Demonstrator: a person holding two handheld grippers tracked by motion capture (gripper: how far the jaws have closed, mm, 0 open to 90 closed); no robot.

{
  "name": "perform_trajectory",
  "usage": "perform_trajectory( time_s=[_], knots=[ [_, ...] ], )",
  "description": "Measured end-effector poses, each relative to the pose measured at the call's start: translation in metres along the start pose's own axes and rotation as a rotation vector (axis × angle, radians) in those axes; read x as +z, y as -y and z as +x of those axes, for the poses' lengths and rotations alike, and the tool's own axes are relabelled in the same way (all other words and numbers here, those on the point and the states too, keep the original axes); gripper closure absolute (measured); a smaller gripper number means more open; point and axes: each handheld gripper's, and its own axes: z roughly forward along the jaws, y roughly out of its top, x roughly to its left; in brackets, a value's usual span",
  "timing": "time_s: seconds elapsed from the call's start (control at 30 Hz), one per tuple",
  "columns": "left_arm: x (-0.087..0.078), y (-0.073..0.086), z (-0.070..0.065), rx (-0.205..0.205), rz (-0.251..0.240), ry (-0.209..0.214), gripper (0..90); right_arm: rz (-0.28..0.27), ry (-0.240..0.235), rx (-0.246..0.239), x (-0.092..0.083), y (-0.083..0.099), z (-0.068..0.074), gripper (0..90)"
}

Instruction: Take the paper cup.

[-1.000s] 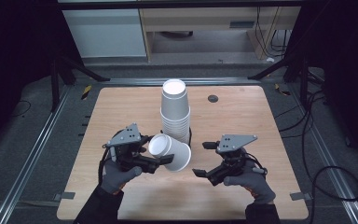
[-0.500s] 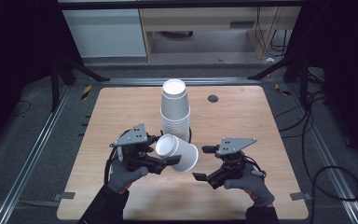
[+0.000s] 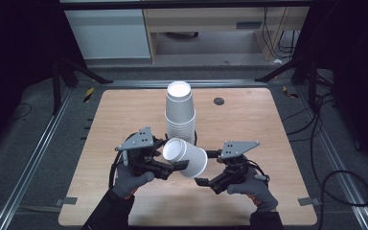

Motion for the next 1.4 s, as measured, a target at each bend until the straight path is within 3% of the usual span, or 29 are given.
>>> perform_trajectory(
  time_s=[0.5,1.17,1.4],
  knots=[
    [0.003,0.002,-0.004,0.001,-0.014,0.045,22.3,-0.011,-0.049,0.008,0.008,-0.001,0.0,2.8],
    [0.012,0.004,-0.008,0.002,-0.015,0.08,22.3,-0.026,-0.081,0.004,0.015,-0.002,0.002,2.7],
    [0.014,0.005,-0.009,0.008,-0.012,0.083,22.3,-0.038,-0.1,-0.005,0.016,-0.002,0.003,7.1]
  ],
)
